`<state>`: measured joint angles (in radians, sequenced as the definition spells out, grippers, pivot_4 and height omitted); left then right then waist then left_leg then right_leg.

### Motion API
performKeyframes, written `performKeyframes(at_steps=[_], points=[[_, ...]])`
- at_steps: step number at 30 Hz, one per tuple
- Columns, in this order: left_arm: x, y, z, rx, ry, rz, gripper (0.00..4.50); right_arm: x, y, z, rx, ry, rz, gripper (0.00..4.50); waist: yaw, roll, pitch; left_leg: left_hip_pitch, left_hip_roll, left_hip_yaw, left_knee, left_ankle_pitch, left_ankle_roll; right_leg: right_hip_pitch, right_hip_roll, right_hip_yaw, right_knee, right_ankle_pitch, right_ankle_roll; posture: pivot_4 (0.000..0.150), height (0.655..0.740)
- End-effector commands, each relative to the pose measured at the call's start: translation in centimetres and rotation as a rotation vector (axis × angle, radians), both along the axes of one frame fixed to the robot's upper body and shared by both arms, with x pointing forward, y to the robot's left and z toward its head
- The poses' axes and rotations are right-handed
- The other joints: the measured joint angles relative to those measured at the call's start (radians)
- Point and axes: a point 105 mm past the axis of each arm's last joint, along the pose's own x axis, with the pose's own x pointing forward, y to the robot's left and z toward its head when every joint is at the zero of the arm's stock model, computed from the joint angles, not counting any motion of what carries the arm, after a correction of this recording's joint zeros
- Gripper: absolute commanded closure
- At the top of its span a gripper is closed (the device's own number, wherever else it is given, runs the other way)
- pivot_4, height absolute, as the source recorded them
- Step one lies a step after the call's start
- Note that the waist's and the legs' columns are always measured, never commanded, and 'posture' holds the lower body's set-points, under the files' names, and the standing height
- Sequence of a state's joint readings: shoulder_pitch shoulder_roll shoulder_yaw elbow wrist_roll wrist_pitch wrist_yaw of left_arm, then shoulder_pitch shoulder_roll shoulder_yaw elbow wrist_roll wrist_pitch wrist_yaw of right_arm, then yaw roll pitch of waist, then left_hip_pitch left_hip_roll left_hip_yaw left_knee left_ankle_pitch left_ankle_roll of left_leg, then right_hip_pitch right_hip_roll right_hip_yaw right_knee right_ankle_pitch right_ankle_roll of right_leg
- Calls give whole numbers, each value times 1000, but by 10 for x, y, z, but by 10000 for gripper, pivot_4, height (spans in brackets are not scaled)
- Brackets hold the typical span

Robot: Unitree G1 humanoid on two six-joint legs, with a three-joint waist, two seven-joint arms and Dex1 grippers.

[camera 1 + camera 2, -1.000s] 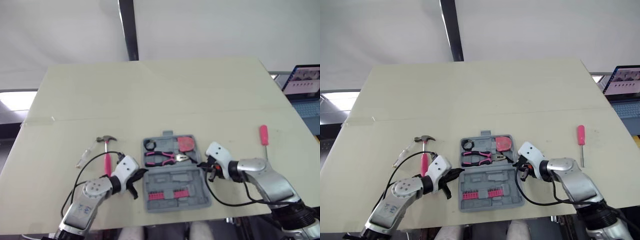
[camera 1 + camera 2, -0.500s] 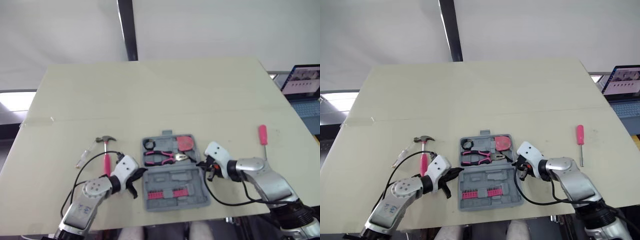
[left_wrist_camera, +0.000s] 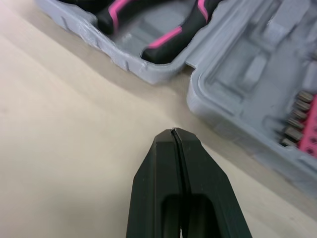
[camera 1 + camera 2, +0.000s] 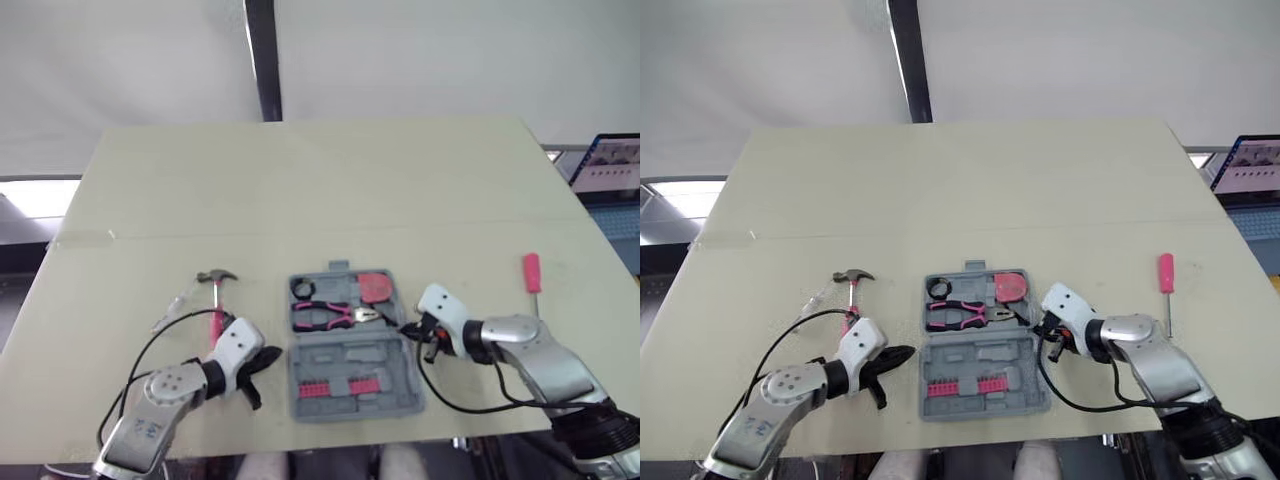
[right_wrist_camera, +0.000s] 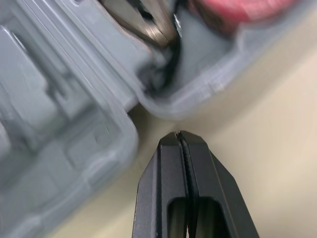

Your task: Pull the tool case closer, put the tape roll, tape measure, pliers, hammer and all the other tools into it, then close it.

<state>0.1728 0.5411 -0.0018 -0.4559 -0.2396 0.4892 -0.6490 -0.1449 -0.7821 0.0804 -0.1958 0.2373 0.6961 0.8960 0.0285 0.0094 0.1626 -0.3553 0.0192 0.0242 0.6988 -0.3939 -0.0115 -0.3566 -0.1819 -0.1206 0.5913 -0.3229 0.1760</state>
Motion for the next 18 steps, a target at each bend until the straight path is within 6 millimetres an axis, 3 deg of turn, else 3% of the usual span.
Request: performKeyframes(at_steps=[1, 4, 7, 12, 15, 18], points=[[-12, 3, 40, -68, -111, -24, 45000, -10, -5, 36, 91, -49, 19, 44299, -4, 1, 0, 0, 0, 0, 0, 0, 0, 0, 0, 0, 0, 0, 0, 1500, 7400], [-33, 16, 45, -49, -90, -21, 45000, -24, -21, 46, 98, -41, 6, 44299, -9, 1, 0, 1, 1, 1, -2, 0, 0, 0, 1, 0, -1, 0, 0, 1500, 7400], [-54, 32, 43, -74, -82, 71, 45000, -40, -46, 42, 74, -18, -43, 44299, -5, -1, 1, 1, 1, 2, -3, 0, 0, 0, 0, 0, -2, 0, 0, 1500, 7400], [-70, 54, 32, -149, -36, 219, 45000, -48, -58, 40, 106, 9, -96, 44299, 0, -2, 2, 2, 1, 2, 0, 0, 0, 2, 0, 1, -2, 0, 0, 1500, 7400], [-86, 56, 26, -132, -23, 241, 36777, -57, -60, 38, 158, 64, -98, 36740, -2, -2, 2, 2, 1, 2, -1, 0, 0, 2, 0, 1, -2, 0, 0, 1500, 7400], [-112, 54, 23, -121, 25, 235, 21364, -68, -66, 39, 171, 87, -101, 20929, -2, -3, 3, 1, 1, 2, -3, -1, 1, 1, 0, 0, -5, 0, 0, 1500, 7400]])
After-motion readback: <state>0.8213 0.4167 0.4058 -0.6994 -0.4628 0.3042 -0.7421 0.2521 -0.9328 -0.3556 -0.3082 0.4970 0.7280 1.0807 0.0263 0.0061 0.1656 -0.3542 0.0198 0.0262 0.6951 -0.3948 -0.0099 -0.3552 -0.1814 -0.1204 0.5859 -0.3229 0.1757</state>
